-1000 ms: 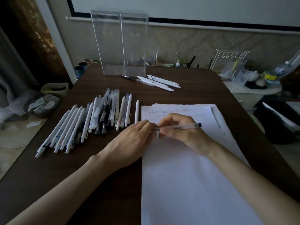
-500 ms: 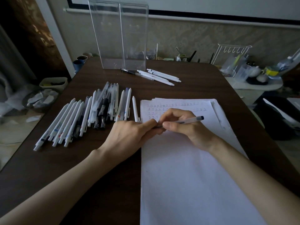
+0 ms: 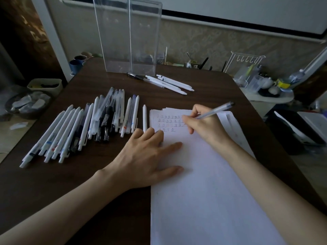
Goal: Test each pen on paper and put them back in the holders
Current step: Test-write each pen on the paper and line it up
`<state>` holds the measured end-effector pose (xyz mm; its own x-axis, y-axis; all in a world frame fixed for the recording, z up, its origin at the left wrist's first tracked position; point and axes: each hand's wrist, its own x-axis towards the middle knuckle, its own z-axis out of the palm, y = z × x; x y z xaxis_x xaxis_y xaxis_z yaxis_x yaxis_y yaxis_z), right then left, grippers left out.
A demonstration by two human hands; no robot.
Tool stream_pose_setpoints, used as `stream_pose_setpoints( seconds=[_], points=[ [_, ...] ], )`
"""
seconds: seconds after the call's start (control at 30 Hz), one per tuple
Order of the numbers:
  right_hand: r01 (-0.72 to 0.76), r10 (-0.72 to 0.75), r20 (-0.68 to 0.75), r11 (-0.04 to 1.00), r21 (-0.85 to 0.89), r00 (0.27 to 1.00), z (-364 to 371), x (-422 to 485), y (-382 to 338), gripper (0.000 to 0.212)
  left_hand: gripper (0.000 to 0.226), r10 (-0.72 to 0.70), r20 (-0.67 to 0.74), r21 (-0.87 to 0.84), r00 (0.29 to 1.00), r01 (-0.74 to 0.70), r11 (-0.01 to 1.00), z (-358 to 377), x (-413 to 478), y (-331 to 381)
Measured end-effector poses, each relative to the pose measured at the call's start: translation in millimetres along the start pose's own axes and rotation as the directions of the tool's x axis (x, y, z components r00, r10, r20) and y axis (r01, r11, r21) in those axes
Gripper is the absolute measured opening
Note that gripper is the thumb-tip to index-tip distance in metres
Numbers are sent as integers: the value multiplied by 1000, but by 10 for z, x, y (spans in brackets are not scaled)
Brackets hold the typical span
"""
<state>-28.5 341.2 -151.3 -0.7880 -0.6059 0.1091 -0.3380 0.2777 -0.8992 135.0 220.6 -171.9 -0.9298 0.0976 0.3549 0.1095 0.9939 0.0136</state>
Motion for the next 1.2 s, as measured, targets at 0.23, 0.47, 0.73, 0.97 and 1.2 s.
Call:
stream_pose_setpoints(
  seconds=[0.23,0.47,0.73,0.97,1.2],
  points=[
    [59,-58,-29,998,5,998,196,27,69,34,65,-17,43,-33,999,18,999,2,14,-7],
    [117,-118,-29,993,-35,993,208,47,95,33,66,-37,71,-67,997,42,997,-5,13,-8],
    [87,-88,-28,995,-51,996,196,25,63,28,66,-44,85,-78,995,50,996,-19,18,-9],
    [104,-105,-42,994,-24,994,196,36,86,30,66,-40,82,-82,996,47,996,-18,18,-10],
    [107,-107,0,994,-23,994,199,25,78,31,66,-32,79,-80,996,39,996,-17,22,-13]
  ],
)
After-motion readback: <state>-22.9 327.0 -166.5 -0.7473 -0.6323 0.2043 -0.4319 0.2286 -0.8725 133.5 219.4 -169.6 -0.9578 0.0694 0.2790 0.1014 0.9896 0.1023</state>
